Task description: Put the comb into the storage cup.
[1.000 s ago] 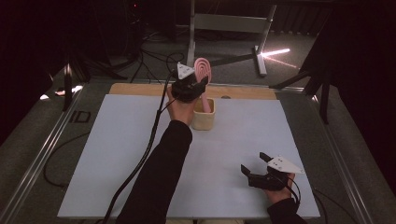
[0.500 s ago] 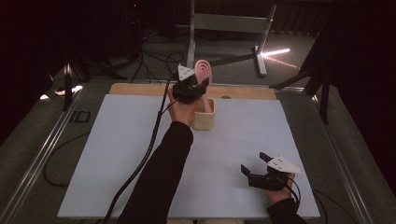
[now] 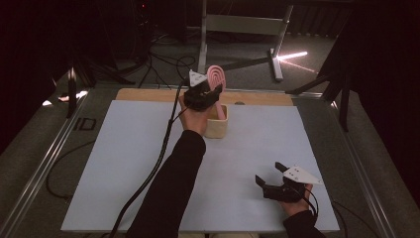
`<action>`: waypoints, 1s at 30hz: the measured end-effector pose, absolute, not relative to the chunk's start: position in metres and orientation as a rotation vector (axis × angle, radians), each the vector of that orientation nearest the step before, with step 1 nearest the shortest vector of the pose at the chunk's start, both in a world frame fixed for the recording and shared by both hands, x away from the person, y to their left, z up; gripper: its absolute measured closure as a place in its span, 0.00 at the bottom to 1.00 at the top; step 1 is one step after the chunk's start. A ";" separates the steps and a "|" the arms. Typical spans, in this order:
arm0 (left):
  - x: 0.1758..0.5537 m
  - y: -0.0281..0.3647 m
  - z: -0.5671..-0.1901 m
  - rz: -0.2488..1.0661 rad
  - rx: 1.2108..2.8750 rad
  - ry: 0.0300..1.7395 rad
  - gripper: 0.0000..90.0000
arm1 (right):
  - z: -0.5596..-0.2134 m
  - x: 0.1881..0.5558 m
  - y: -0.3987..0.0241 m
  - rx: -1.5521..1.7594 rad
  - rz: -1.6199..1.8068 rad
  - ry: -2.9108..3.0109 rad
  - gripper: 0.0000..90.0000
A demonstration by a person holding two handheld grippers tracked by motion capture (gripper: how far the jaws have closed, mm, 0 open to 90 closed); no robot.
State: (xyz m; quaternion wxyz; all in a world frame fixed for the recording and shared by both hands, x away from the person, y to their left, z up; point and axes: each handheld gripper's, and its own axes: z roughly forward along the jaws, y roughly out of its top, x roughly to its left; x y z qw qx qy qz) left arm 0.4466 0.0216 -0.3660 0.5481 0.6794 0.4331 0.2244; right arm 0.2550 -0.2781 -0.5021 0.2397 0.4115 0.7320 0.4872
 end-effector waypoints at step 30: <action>0.450 0.024 -0.389 0.469 1.616 1.073 0.71 | -0.503 0.256 -0.277 1.126 1.323 2.013 0.10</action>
